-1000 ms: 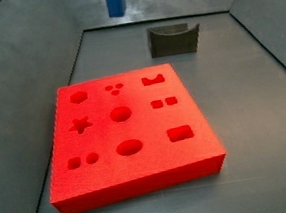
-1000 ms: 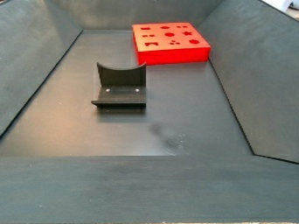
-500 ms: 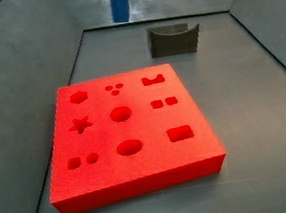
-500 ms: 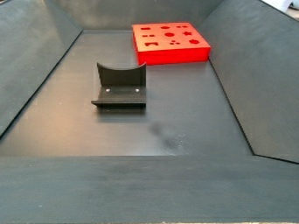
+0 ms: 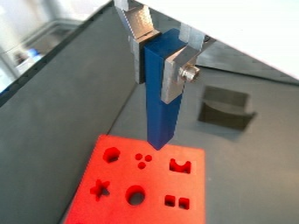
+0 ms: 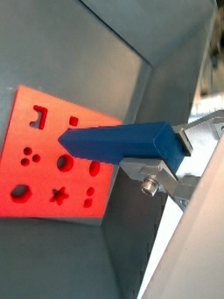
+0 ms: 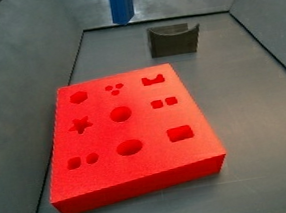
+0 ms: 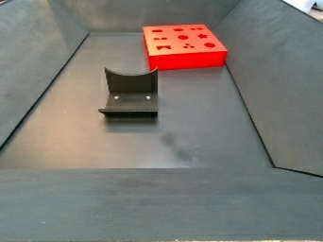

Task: Pick up the rectangle object. Move up. Move to above the board. Insert the rectangle object.
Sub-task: Insert the rectangle object.

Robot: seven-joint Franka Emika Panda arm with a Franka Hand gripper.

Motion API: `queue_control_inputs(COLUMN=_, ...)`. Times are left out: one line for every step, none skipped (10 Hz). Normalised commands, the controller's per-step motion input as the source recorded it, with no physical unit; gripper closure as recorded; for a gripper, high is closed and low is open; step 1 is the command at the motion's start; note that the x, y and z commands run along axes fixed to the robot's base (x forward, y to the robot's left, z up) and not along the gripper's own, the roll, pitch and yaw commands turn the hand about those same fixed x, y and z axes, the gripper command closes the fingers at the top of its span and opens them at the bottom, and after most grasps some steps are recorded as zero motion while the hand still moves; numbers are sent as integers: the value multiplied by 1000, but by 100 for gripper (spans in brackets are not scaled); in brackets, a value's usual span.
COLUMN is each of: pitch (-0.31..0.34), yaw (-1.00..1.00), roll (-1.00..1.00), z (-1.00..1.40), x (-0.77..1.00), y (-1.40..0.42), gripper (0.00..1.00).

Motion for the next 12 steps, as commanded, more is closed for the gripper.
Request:
queue_control_inputs(pitch=0, yaw=-1000, roll=0, z=-29, x=0, y=0, gripper=100)
queue_control_inputs(pitch=0, yaw=-1000, roll=0, z=-26, x=0, y=0, gripper=100)
queue_control_inputs(pitch=0, yaw=-1000, roll=0, z=-31, x=0, y=0, gripper=100)
queue_control_inputs(pitch=-4, yaw=-1000, roll=0, z=-3, x=0, y=0, gripper=100)
queue_control_inputs(pitch=0, yaw=-1000, roll=0, z=-29, x=0, y=0, gripper=100)
queue_control_inputs(pitch=-1, yaw=-1000, roll=0, z=-29, x=0, y=0, gripper=100)
queue_control_inputs(pitch=0, yaw=-1000, roll=0, z=-29, x=0, y=0, gripper=100)
queue_control_inputs(pitch=0, yaw=-1000, roll=0, z=-29, x=0, y=0, gripper=100)
queue_control_inputs(pitch=-3, yaw=-1000, roll=0, z=-46, x=0, y=0, gripper=100)
queue_control_inputs(pitch=-3, yaw=-1000, roll=0, z=-51, x=0, y=0, gripper=100)
queue_control_inputs(pitch=0, yaw=-1000, roll=0, z=-103, x=0, y=-57, gripper=100)
queue_control_inputs(pitch=0, yaw=-829, roll=0, z=-197, x=100, y=-266, gripper=100)
